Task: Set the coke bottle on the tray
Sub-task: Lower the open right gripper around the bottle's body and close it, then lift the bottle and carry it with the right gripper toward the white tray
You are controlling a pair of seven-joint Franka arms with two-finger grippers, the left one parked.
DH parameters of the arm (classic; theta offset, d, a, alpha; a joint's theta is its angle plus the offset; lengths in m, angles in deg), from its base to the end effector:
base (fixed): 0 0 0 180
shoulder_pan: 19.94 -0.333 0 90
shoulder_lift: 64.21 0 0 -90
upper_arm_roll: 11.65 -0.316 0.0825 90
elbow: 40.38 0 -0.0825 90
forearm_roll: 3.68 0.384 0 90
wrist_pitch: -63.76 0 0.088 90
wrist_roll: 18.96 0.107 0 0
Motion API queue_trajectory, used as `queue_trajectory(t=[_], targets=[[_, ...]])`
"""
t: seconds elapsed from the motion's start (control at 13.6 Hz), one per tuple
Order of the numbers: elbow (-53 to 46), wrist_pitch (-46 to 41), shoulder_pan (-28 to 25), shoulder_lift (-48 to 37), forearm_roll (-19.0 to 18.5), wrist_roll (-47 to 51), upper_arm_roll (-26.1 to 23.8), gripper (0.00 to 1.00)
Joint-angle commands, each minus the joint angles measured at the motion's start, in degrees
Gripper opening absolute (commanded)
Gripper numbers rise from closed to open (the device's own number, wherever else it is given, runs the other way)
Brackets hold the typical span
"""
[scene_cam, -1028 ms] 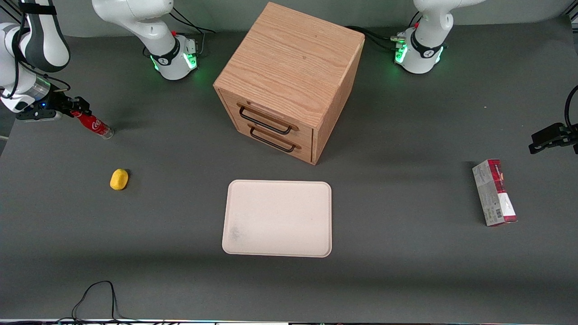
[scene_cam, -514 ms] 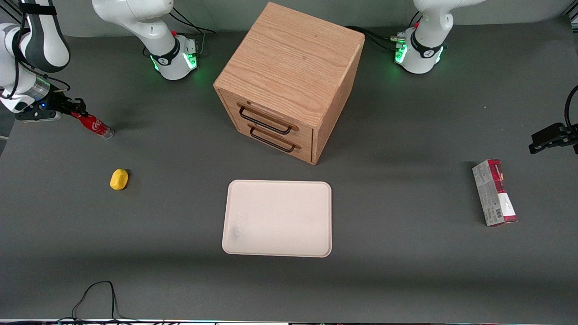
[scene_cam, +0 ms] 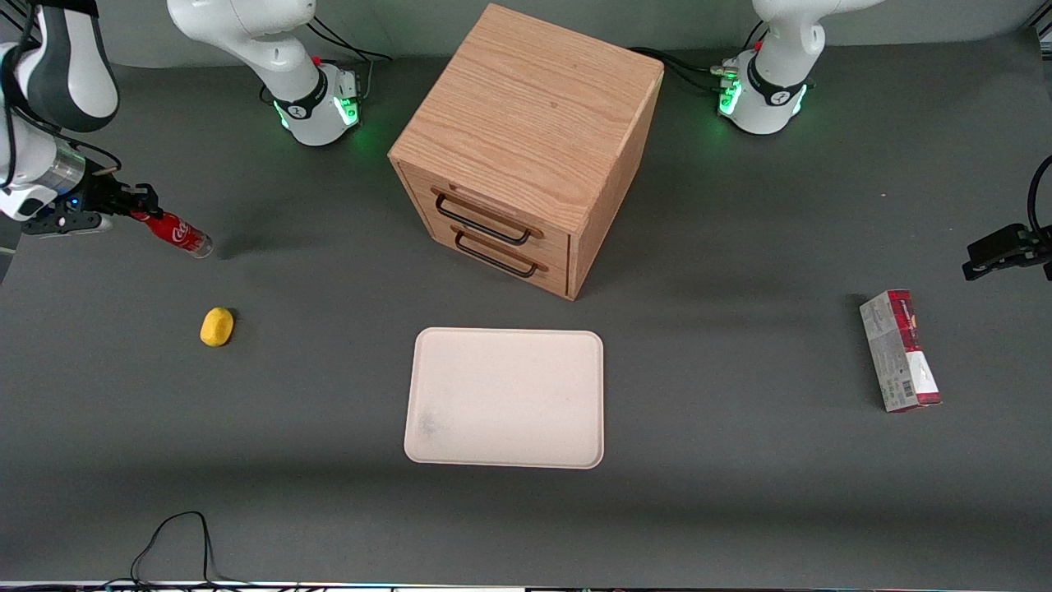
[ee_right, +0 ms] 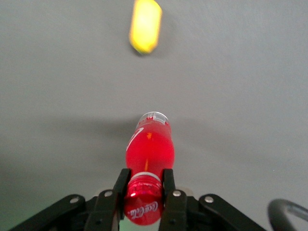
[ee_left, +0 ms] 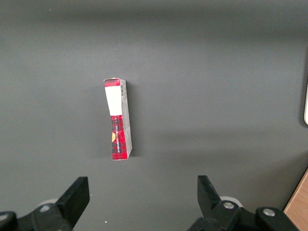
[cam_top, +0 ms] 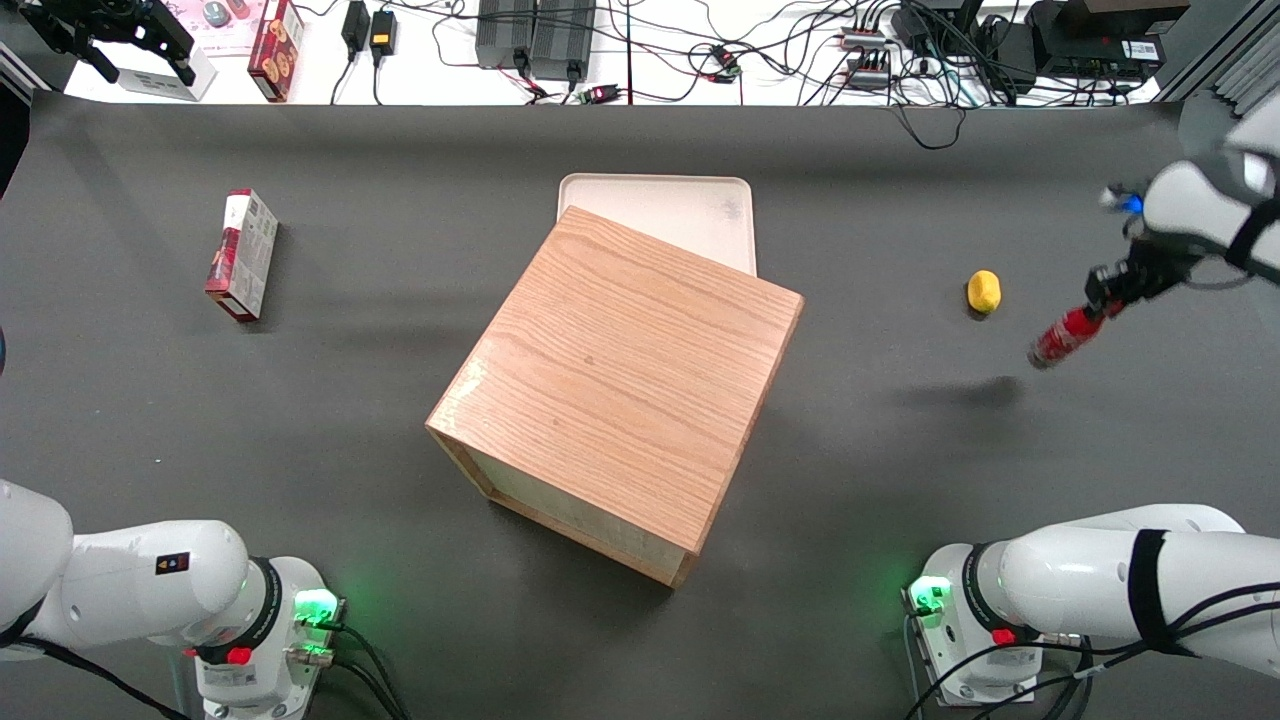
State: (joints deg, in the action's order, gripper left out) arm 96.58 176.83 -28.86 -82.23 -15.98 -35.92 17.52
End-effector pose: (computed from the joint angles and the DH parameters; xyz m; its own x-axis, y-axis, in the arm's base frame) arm 0.4050 -0.1671 0.4118 0.9880 0.0716 -0.1370 0.0713 -0.9974 -0.0073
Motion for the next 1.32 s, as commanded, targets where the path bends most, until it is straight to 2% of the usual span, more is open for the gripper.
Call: queue_trajectory(t=[0.0, 0.15, 0.37, 0.59, 0.73, 1.03, 1.25], targets=[[-14.48, -11.69, -0.39, 5.43, 4.9, 3.77, -7.16, 0.1], [-27.47, -20.57, -0.3, 11.66, 9.39, 4.74, -11.57, 0.1], [-46.38, -30.0, -0.13, 20.81, 12.55, 8.33, -16.58, 0.1], [-60.02, -33.96, -0.22, 28.28, 14.41, 13.78, -22.11, 0.1], [-70.2, -36.33, -0.22, 34.6, 13.98, 18.61, -28.43, 0.1], [-83.16, -34.52, -0.3, 48.14, 13.19, 24.07, -39.42, 0.12], [-83.35, -24.25, -1.0, 54.47, 9.95, 25.31, -44.97, 0.12]])
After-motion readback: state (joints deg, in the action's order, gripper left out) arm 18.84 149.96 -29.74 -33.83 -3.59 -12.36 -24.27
